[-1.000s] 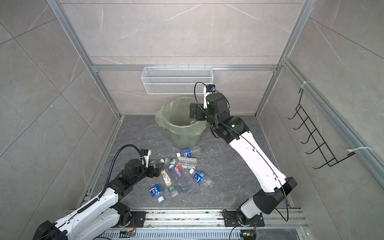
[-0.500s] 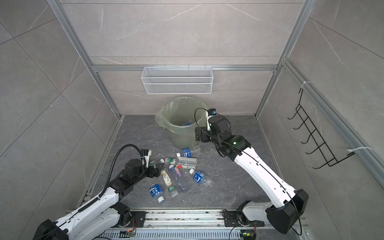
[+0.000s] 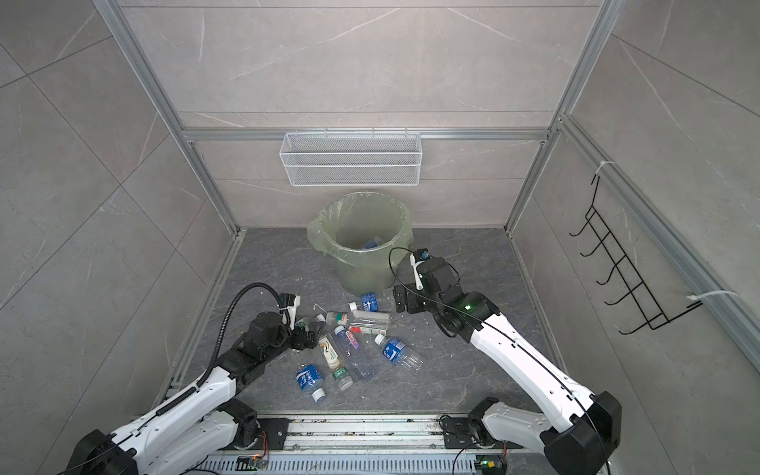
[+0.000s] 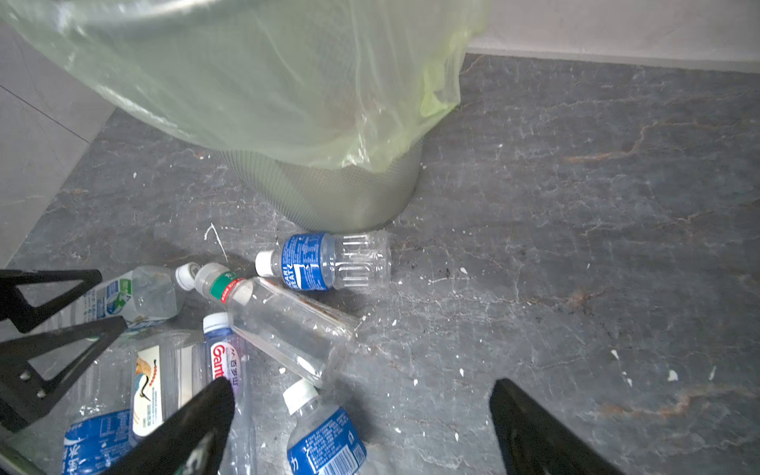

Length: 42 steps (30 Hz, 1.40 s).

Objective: Throw the plastic bottles in the bin
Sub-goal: 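Bring the right gripper back down over the bottle pile, then lower the left gripper onto the green-and-white labelled bottle and close it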

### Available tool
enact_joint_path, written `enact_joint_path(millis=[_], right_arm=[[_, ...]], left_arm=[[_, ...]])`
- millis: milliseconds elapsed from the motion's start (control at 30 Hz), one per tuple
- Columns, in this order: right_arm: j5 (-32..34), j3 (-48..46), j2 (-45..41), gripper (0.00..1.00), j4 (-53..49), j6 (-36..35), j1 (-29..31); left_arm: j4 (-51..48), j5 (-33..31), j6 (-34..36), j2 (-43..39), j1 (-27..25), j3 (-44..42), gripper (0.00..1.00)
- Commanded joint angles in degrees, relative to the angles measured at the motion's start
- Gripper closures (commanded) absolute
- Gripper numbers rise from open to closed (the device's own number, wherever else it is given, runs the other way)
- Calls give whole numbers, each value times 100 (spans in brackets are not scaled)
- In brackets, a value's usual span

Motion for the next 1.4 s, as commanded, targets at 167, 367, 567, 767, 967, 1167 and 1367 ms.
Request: enact_joint_path(millis=[167,367,567,767,967,1167,1367], right_arm=[[-246,-603,-293,3,-154,88,27],[-274,-744,-250,3,-55,115,27],[-295,-757,-188,3,29,89,31],[-303,-821,-188,3,114,107,26],[-292,-870,-249,2,118,98,31],[-301,-917,-250,2,159,113,21],[-287,-915,-254,2,153,107,25]], left_arm=[[-1351,-739,-270,-64,-47,865,0],[-2574,-784,-680,160,-69,1550,0],[-3902,-701,-904,833,-75,2377,0],[-4480,-689,-741,1502,-81,2794,0],[-4592,-756,-627,1966,-73,2902,0],[-4516,-935,-551,2400,-70,3109,0],[-4386,-1120,-519,2821,-21,3206,0]])
